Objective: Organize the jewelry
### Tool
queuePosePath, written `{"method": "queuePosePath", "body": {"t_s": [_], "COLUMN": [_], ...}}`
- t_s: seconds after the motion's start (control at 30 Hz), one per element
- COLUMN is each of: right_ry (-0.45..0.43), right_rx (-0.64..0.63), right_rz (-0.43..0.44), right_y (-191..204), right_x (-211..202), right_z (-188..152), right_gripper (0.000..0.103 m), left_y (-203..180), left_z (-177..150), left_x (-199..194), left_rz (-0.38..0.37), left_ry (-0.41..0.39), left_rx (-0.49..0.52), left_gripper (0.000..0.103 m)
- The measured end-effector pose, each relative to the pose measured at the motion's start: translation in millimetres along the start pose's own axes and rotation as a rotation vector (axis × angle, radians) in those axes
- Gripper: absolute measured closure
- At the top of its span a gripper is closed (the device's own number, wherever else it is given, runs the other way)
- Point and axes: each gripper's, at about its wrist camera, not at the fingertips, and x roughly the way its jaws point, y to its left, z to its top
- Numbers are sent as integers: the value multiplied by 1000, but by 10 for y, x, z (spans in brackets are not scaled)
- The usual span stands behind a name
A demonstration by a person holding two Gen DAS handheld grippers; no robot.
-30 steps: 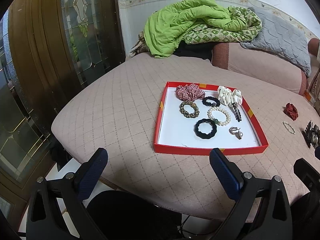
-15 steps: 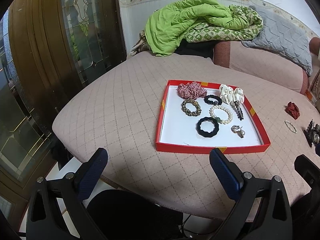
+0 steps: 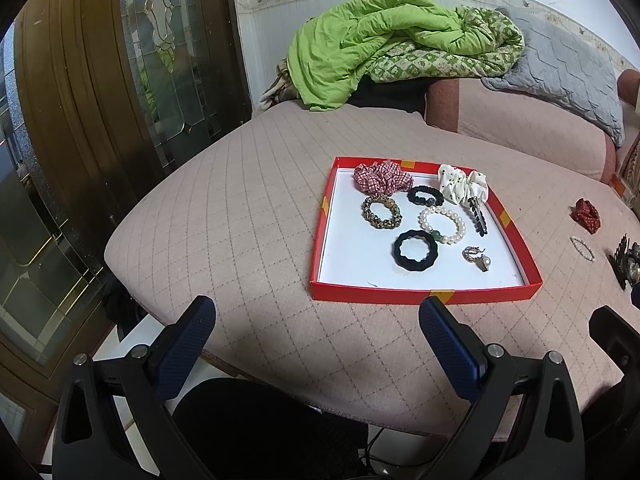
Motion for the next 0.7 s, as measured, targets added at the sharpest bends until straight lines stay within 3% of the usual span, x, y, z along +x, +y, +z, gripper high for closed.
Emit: {"method": "queuePosePath", "body": {"t_s": [0.7], "right_ry": [8], "right_rx": [3], "right_rz": [1], "right_y": [9], "right_x": [32], "right_z": [-29], "right_gripper": [9], "left_y": [-1], "left_z": [0], "left_x": [27], "left_rz": [2], "left_ry": [15], "left_rx": [6], "left_gripper": [2]}}
